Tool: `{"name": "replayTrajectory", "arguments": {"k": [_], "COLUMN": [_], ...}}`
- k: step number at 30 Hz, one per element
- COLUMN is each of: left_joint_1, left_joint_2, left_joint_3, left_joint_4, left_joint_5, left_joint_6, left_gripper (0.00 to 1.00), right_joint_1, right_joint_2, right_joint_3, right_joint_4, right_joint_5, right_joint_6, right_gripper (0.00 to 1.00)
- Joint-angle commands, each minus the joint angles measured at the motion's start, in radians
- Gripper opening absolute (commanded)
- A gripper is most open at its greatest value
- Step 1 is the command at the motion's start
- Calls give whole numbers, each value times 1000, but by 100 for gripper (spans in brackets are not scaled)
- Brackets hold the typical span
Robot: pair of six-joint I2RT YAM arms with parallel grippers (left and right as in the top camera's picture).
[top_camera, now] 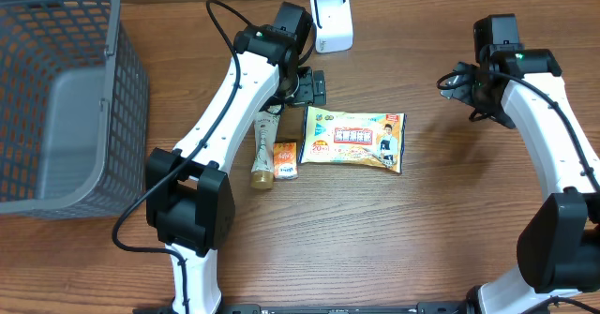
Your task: Scan the item barcode
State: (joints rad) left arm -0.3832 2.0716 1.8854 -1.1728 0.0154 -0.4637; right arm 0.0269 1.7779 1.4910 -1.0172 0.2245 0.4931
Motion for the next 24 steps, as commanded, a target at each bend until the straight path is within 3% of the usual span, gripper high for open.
{"name": "replayTrajectory", "arguments": {"k": [1, 7, 10, 14, 19, 24], "left_joint_1": [28, 107, 138, 159, 153, 119], "left_joint_2": [14, 14, 14, 14, 19, 76], "left_joint_3": [-4, -4, -4, -4, -5, -5], "left_joint_4": [-9, -21, -47, -62, -52, -1], "left_joint_5": [-6, 59, 61, 64, 114, 159], "left_joint_6": [8, -23, -23, -23, -22, -38], "left_gripper": [100, 100, 100, 100, 100, 78], "right_joint_1": [-3, 13, 24, 23, 25, 26], "right_joint_2": [-1, 24, 36, 41, 42, 42], "right_joint_3": [3, -51, -171, -346, -467, -520], "right_joint_4": [26, 61, 180, 401, 555, 597], "right_joint_5": [-101, -338, -490, -700, -758, -765], "right_joint_6": [11, -25, -124, -130, -97, -43], "right_gripper": [100, 100, 100, 100, 100, 100]}}
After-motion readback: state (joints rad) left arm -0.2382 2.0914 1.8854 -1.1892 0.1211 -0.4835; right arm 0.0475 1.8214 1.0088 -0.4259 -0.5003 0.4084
